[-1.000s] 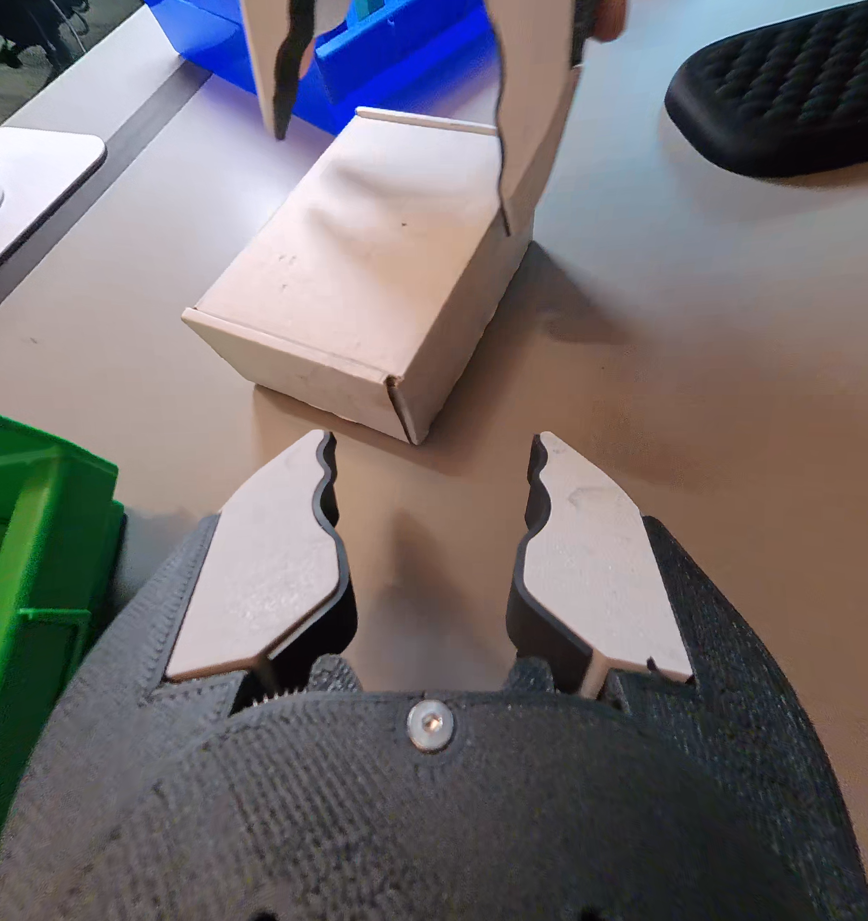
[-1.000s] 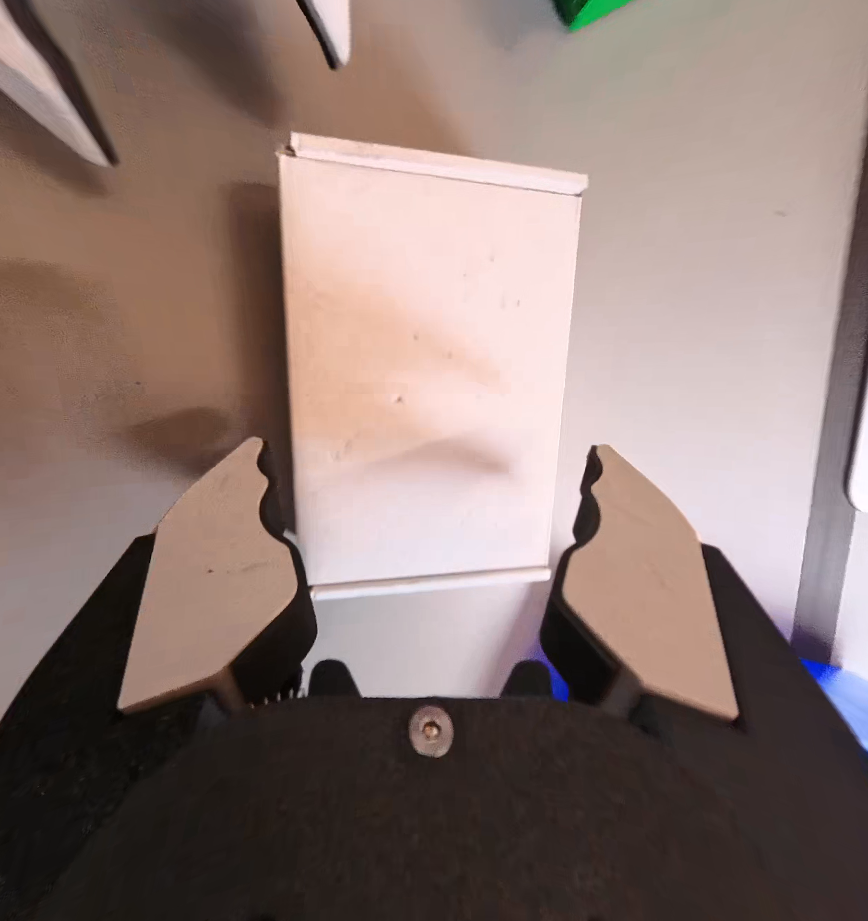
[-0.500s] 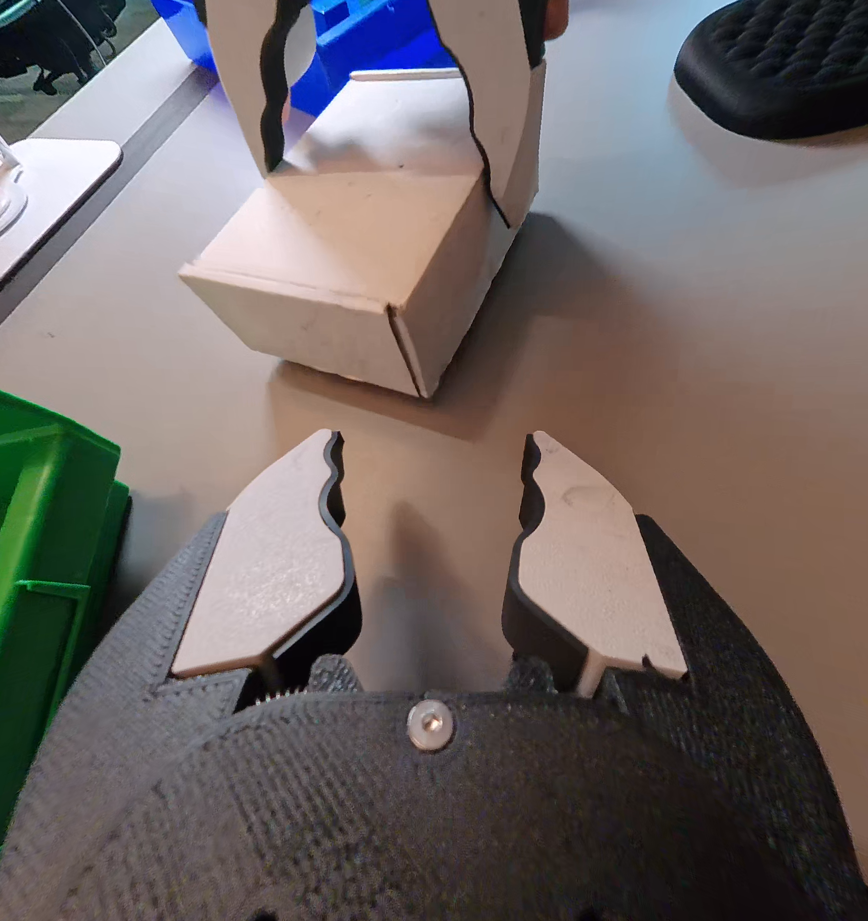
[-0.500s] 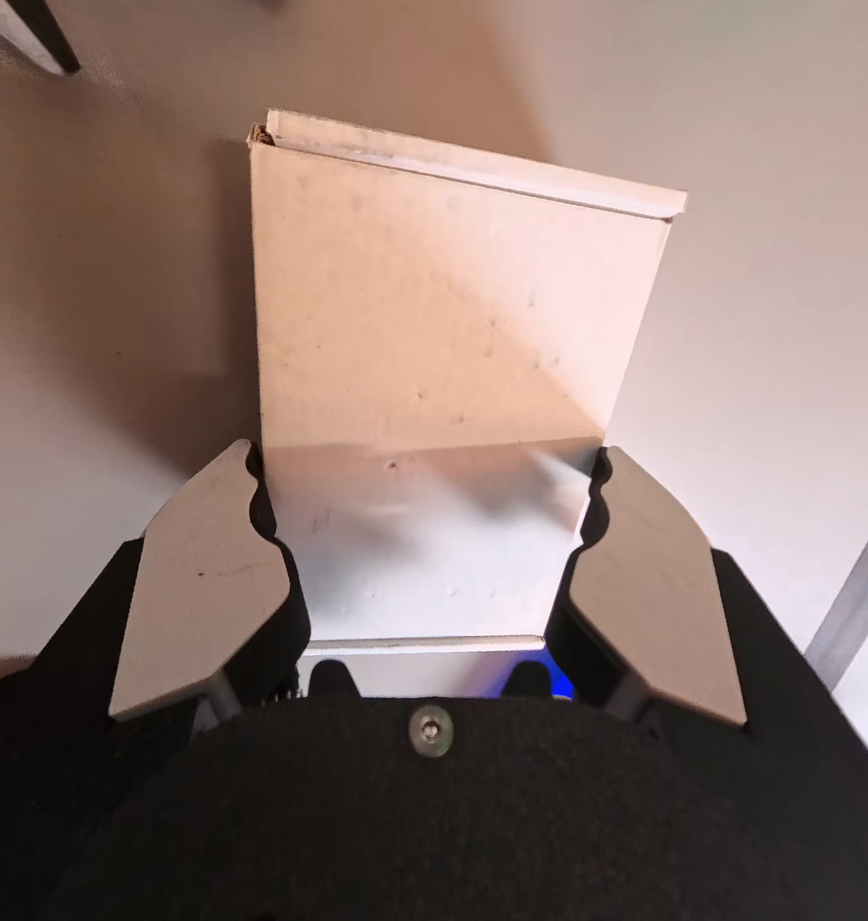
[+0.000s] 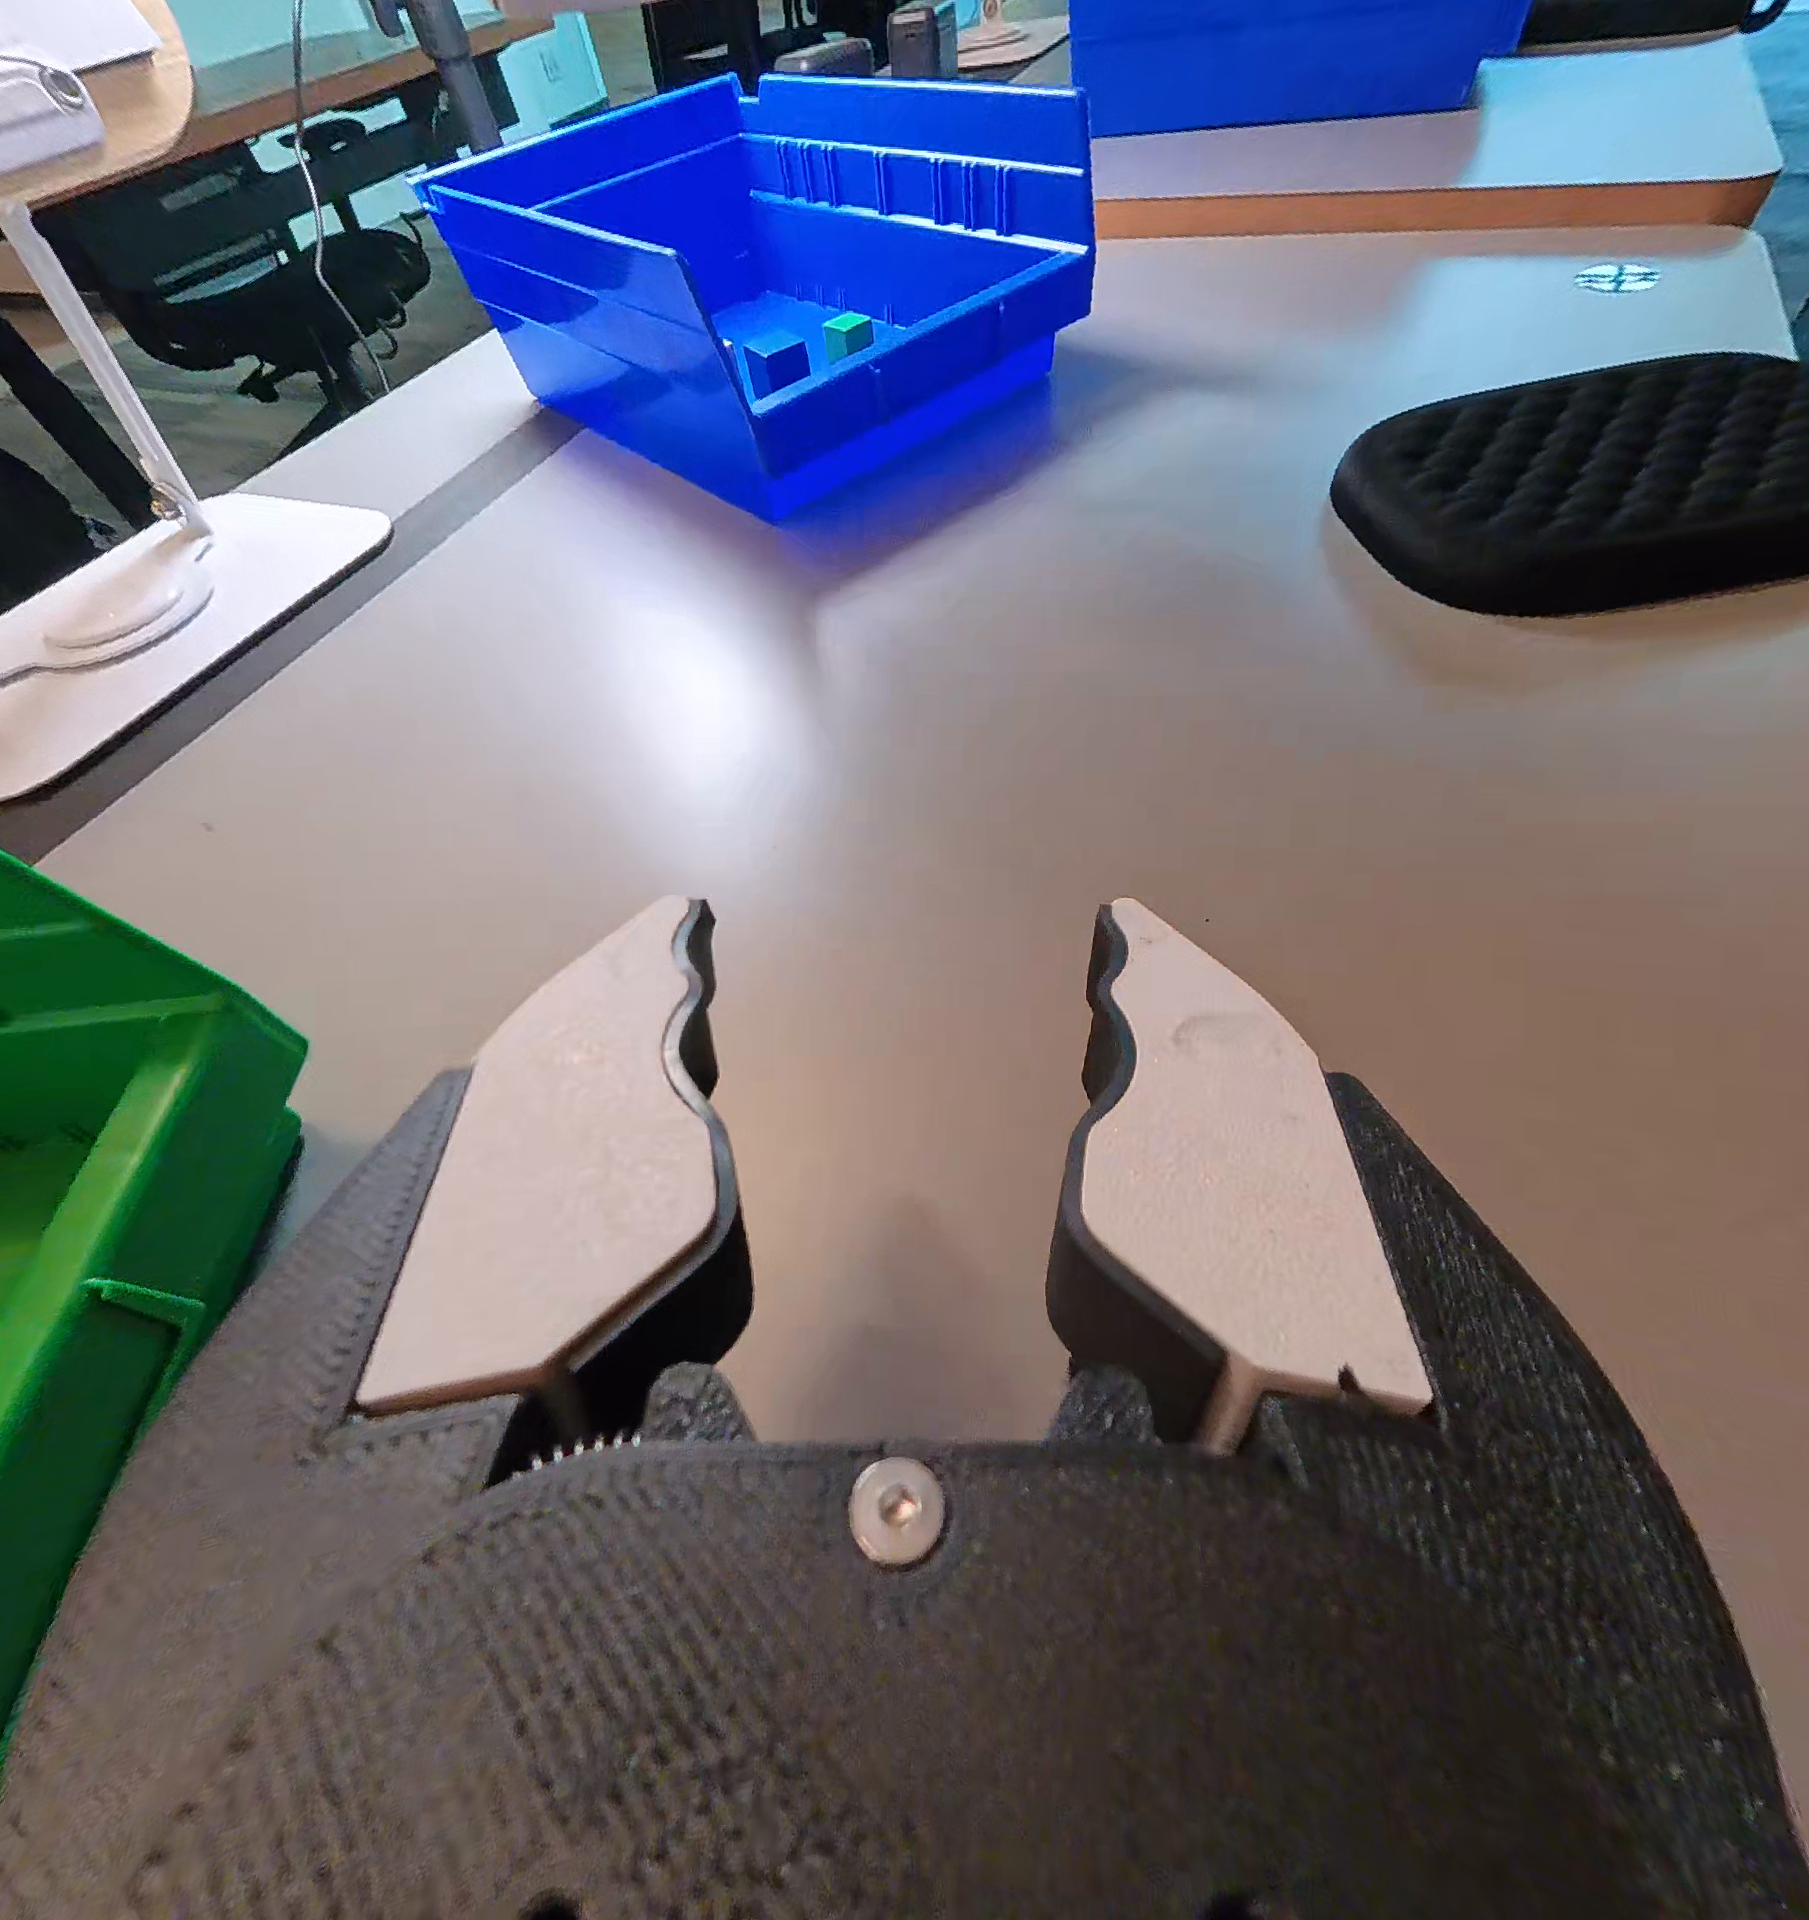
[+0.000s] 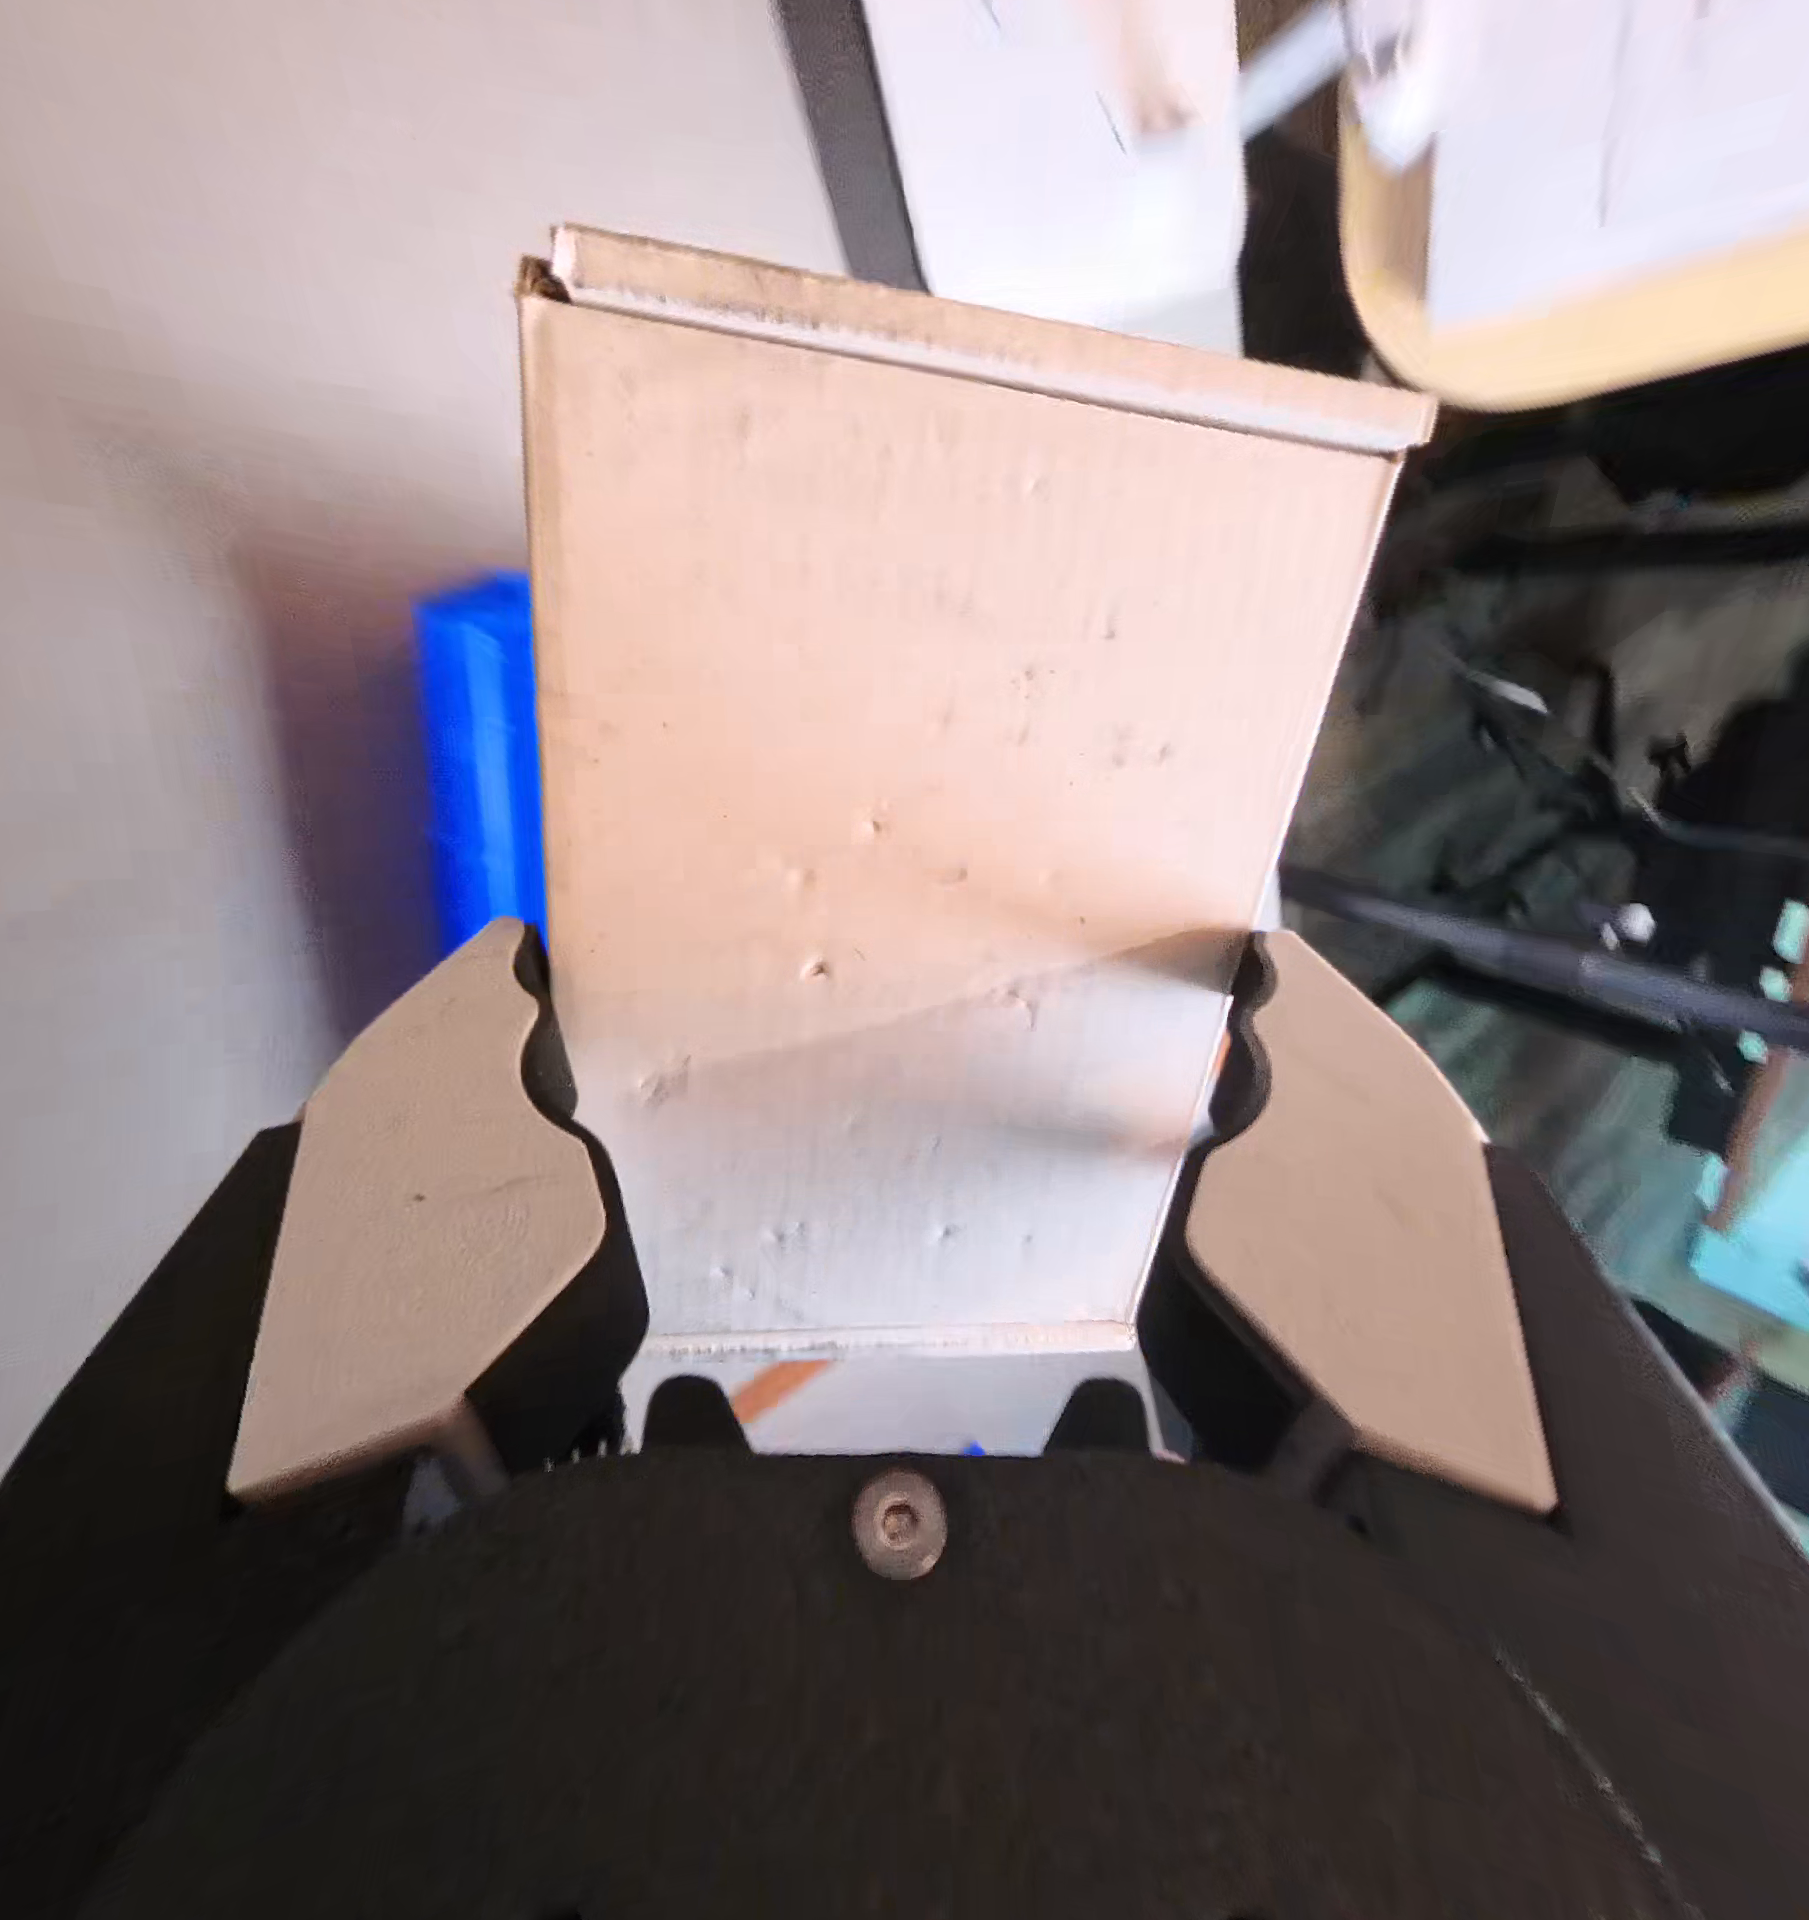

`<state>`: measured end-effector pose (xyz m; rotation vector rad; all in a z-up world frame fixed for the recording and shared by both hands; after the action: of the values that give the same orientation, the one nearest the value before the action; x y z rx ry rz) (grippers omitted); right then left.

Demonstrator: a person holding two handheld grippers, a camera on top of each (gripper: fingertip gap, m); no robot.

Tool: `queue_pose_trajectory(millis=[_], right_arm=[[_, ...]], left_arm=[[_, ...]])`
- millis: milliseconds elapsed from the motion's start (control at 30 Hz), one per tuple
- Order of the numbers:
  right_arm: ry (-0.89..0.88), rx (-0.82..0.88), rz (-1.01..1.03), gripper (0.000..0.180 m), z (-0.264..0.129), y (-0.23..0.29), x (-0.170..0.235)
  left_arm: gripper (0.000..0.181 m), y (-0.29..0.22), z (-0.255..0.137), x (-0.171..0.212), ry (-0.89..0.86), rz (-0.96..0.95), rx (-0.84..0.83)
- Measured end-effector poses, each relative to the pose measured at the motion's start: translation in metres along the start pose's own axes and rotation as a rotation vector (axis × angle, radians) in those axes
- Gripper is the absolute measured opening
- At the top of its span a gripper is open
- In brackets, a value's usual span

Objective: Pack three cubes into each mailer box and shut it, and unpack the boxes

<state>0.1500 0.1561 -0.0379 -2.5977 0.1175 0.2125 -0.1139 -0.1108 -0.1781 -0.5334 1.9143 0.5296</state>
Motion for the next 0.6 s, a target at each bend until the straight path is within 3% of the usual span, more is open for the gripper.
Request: queue_pose_trajectory(millis=[233,400,600], right_arm=[[0.215,0.06,-0.003,0.122,0.089,-0.056,0.07],[0.241,-0.032,-0.002,0.122,0.148,-0.057,0.083],[0.254,-0.119,-0.055,0.122,0.188,-0.049,0.088]], left_arm=[[0.067,0.003,0.003,0.006,0.001,-0.022,-0.018],[0.062,0.002,0.001,-0.001,-0.083,0.013,-0.015],[0.061,0.007,0.005,0.003,-0.076,-0.032,-0.001]])
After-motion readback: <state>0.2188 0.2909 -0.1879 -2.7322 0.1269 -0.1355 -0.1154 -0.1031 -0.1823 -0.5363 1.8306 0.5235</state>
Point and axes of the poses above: each gripper's, where its closed fingertips meet, z out along the fingers, x out of its underside, y = z × x across the jaws, the point moved 3 cm from there along -z, back along the fingers
